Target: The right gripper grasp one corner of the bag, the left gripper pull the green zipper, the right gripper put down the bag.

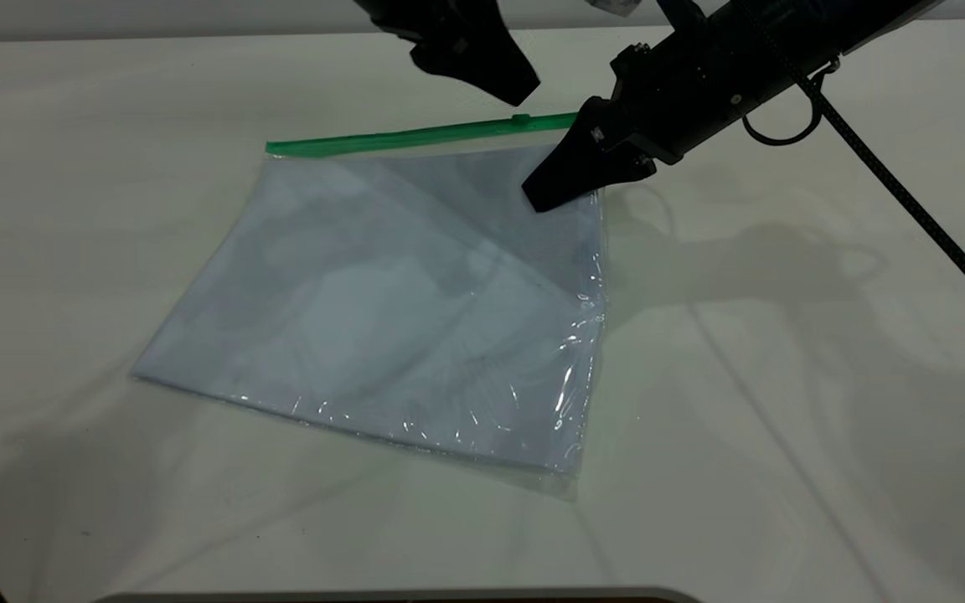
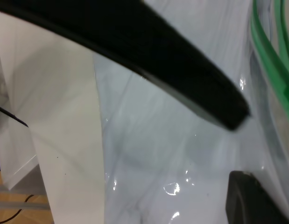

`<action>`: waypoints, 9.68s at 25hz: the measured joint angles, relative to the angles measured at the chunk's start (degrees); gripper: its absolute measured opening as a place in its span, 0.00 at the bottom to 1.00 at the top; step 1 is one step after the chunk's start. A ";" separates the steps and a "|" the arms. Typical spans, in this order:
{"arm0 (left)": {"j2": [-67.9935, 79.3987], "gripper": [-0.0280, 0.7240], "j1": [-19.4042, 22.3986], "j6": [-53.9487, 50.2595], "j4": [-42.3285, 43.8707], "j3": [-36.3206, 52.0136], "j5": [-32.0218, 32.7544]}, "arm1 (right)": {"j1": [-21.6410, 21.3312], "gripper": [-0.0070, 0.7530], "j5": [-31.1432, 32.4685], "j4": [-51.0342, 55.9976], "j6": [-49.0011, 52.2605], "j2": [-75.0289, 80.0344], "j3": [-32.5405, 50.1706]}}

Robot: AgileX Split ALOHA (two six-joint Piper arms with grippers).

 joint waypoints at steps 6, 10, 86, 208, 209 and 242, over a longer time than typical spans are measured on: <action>3.20 0.65 0.00 0.48 -0.08 -1.81 0.06 | 0.00 0.06 0.06 -0.17 0.00 0.00 -0.11; 4.20 0.65 0.00 0.49 -0.29 -3.64 0.49 | 0.00 0.06 0.06 -0.23 -0.05 0.00 -0.11; 6.68 0.12 -0.58 3.86 -2.32 -4.04 -3.98 | -3.29 0.06 2.30 0.42 -0.16 0.10 -0.47; -78.77 0.61 14.88 -72.65 50.07 34.17 30.24 | -5.11 0.61 22.36 -71.90 86.62 -95.62 36.66; -80.23 0.61 14.88 -73.71 50.07 37.31 30.24 | -5.11 0.61 21.95 -72.14 87.01 -98.03 38.96; -123.29 0.61 15.03 -81.11 49.87 61.83 27.75 | -8.81 0.61 15.26 -72.33 88.82 -118.27 52.14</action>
